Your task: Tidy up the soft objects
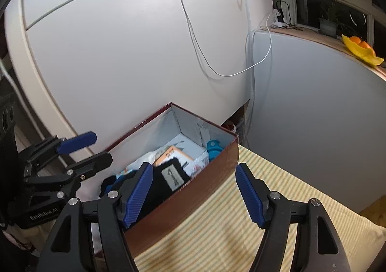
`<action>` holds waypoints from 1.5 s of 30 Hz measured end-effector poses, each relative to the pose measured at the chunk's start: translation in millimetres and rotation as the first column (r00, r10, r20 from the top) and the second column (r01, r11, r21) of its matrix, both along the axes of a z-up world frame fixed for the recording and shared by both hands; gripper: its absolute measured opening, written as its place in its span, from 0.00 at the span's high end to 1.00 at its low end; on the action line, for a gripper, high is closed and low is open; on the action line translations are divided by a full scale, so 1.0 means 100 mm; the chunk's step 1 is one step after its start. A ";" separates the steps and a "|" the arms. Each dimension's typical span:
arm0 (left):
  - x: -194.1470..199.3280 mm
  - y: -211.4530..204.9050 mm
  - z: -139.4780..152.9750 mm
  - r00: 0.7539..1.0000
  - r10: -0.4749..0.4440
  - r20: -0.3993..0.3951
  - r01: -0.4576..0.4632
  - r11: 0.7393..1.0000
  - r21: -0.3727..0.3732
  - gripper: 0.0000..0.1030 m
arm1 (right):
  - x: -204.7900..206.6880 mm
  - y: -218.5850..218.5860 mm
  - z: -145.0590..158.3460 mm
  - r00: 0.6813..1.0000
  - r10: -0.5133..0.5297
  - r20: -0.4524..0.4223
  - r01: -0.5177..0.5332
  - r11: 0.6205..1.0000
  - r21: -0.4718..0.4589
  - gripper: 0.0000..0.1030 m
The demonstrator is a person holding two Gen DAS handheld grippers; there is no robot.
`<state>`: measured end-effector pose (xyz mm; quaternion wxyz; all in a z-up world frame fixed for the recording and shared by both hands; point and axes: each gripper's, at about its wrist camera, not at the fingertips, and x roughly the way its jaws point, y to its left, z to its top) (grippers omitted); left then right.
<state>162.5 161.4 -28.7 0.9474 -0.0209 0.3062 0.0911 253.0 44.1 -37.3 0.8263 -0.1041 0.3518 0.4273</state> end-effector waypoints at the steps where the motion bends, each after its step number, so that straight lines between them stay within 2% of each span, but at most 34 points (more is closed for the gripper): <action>1: -0.05 -0.03 0.02 1.000 -0.007 0.005 0.007 1.000 0.000 0.45 | -0.05 -0.04 0.01 1.000 0.001 0.009 -0.001 1.000 -0.004 0.34; 4: -0.19 -0.09 0.04 1.000 -0.015 0.020 0.016 1.000 -0.015 0.38 | -0.23 -0.18 0.03 1.000 0.000 0.032 0.000 1.000 0.001 0.32; 7: -0.35 -0.15 0.07 0.999 -0.017 0.039 0.018 1.000 -0.024 0.38 | -0.41 -0.35 0.04 0.998 -0.010 0.068 0.008 1.000 0.021 0.22; 11: -0.55 -0.21 0.07 0.999 -0.019 0.050 0.021 0.999 -0.037 0.29 | -0.66 -0.55 0.02 0.995 -0.023 0.101 0.020 0.999 0.026 0.21; 17: -0.85 -0.31 0.05 0.997 -0.002 0.074 0.004 1.000 -0.024 0.28 | -0.95 -0.75 0.01 0.991 -0.024 0.135 0.019 0.999 0.034 0.14; 22: -1.04 -0.38 0.05 0.995 0.016 0.097 -0.016 1.000 -0.005 0.28 | -1.15 -0.84 -0.01 0.987 -0.022 0.156 0.017 0.999 0.035 0.13; 30: -1.33 -0.48 0.00 0.989 0.058 0.140 -0.055 0.998 -0.021 0.23 | -1.47 -0.91 -0.06 0.980 -0.014 0.197 0.009 1.000 0.025 0.12; 36: -1.47 -0.56 -0.08 0.988 0.080 0.133 -0.074 0.996 -0.050 0.21 | -1.68 -0.96 -0.14 0.979 -0.023 0.205 0.017 0.999 0.031 0.11; 45: -1.60 -0.66 -0.20 0.990 0.099 0.098 -0.095 0.994 -0.049 0.21 | -1.84 -1.10 -0.25 0.978 -0.060 0.199 0.052 0.997 0.049 0.10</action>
